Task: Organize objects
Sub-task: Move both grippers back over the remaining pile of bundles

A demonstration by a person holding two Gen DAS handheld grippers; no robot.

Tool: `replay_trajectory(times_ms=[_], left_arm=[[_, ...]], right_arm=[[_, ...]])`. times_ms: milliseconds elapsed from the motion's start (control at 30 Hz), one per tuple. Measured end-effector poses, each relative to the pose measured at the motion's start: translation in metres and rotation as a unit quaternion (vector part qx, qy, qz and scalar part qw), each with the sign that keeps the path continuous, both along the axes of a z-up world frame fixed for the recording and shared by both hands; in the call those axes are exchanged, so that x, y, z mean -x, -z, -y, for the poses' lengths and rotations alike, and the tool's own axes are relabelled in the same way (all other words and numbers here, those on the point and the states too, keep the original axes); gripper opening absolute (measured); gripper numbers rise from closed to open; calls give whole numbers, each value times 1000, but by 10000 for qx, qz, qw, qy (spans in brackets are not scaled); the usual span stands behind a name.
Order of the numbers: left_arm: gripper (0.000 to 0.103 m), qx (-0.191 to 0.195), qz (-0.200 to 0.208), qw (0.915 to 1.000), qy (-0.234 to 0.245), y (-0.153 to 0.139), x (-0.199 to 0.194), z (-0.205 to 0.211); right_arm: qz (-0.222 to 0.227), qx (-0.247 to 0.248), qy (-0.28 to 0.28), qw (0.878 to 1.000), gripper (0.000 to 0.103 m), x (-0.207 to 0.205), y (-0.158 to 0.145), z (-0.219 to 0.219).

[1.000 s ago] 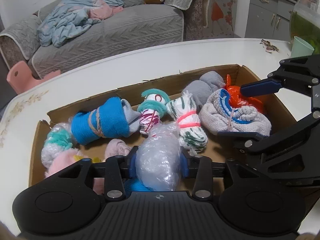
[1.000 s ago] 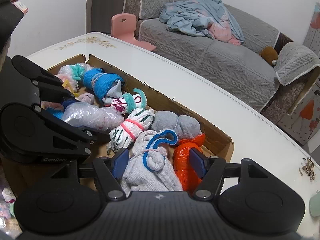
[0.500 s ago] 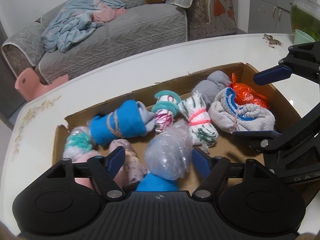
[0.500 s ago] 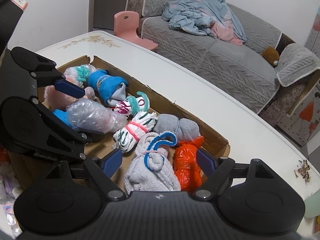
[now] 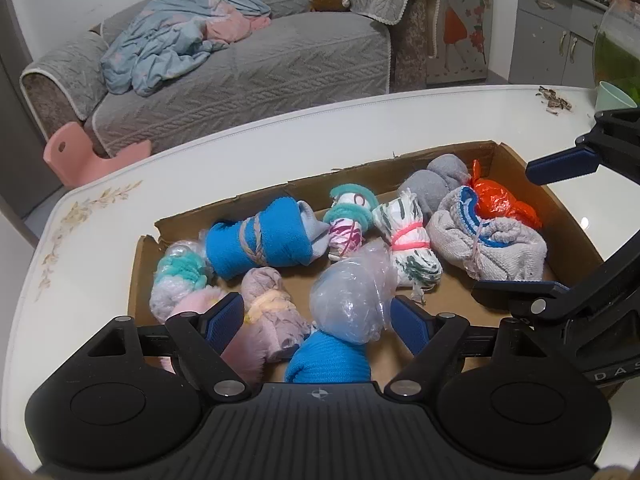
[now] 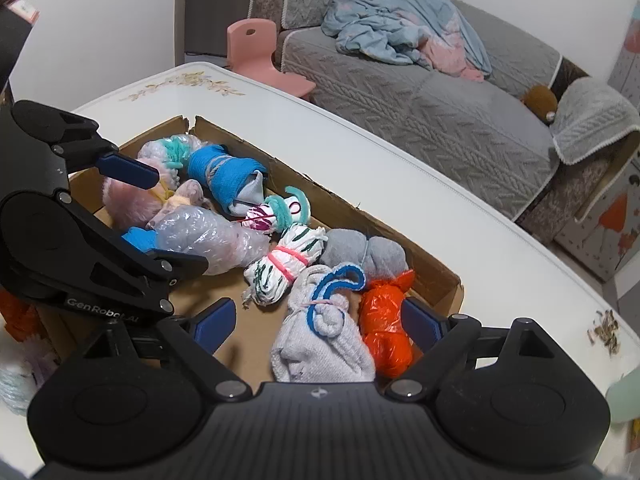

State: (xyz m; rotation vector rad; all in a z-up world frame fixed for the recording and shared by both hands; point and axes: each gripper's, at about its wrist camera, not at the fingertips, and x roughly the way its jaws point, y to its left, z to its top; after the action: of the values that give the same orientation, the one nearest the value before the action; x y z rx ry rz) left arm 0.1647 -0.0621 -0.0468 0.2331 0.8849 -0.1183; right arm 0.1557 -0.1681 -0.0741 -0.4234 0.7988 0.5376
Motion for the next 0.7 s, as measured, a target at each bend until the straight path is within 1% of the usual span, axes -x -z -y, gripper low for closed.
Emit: replay_trajectory(times_ms=[67, 300, 367, 700], left_arm=[[85, 52, 6, 10000, -28, -2, 2, -2], [85, 167, 34, 9997, -185, -9, 5, -6], [85, 261, 28, 9994, -222, -12, 6, -8], [85, 429, 98, 9984, -345, -20, 16, -17]], right_arm=[[-24, 1, 33, 10000, 91, 1, 0, 0], [-56, 33, 0, 10000, 91, 6, -4, -5], [-67, 43, -6, 10000, 91, 7, -5, -6], [-254, -105, 226, 9994, 91, 8, -4, -2]])
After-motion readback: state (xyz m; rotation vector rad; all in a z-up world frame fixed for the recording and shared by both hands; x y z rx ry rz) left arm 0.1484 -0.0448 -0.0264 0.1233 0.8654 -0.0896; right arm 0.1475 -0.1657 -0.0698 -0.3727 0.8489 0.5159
